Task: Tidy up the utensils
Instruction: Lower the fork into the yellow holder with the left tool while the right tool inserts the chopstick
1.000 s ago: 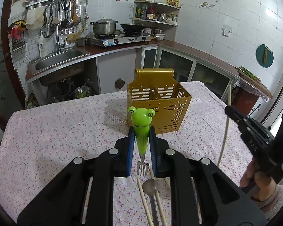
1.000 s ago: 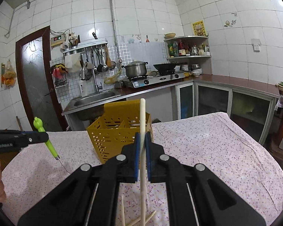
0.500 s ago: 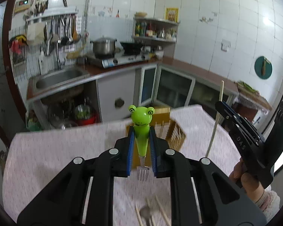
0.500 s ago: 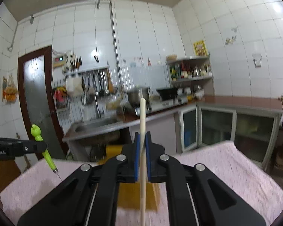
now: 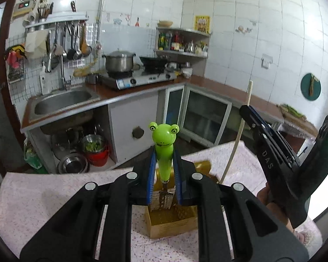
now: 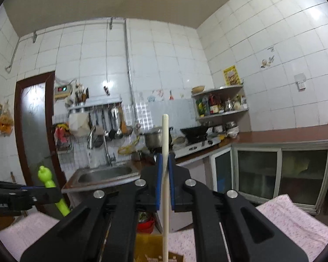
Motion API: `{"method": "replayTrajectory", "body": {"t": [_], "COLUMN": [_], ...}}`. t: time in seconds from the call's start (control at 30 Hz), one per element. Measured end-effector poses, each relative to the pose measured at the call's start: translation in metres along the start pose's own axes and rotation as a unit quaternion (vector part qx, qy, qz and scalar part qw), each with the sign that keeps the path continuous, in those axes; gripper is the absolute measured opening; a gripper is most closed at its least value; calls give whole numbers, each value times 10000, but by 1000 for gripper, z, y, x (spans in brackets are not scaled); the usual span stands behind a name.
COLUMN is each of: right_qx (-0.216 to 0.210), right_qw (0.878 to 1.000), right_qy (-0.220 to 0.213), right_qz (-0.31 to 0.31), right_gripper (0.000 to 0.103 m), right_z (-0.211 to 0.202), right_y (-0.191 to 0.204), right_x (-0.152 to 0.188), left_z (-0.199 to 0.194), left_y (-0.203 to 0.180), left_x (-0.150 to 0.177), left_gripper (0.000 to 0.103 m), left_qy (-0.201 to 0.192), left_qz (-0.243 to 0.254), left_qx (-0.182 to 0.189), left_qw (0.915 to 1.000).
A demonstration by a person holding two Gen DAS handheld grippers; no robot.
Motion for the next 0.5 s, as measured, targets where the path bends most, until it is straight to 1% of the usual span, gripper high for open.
{"method": "replayTrajectory", "body": {"t": [0.17,0.33,0.4,0.43,0.47,0.5], "right_qx": [-4,-48,-28,-2,4,24], "right_qw": [9981,9942,9903,9890,9885,9878], "right_qy": [605,1075,1389,1479,1510,1552], "right_qz": [-80,46,16,47,90,139], "right_gripper": [6,7,8,8,8,9], "right_z": [1,-9,-16,-22,-28,-37], "right_y": [-5,-6,-3,-3,-3,-2], "right_x": [49,69,74,74,74,72], "left_z": [30,40,38,34,29,20], "left_y": [3,5,8,10,11,13], "left_x": [34,60,66,69,70,72], "left_gripper": [14,15,20,28,33,46], "left_qy": [289,392,387,374,368,328], "left_qz": [-54,-75,-136,-146,-151,-164], "left_qx": [54,-4,-14,-25,-50,-84], "left_qw": [9996,9992,9992,9992,9992,9993]}}
Point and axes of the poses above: each gripper's, at about its wrist camera, not at the fingertips, and z roughly the way its jaws point, y to its left, x to its underside, the point moved 5 cm from there along z, roughly the way its jaws point, and after that the axes turned 15 degrees about -x, right-handed, at the moved point
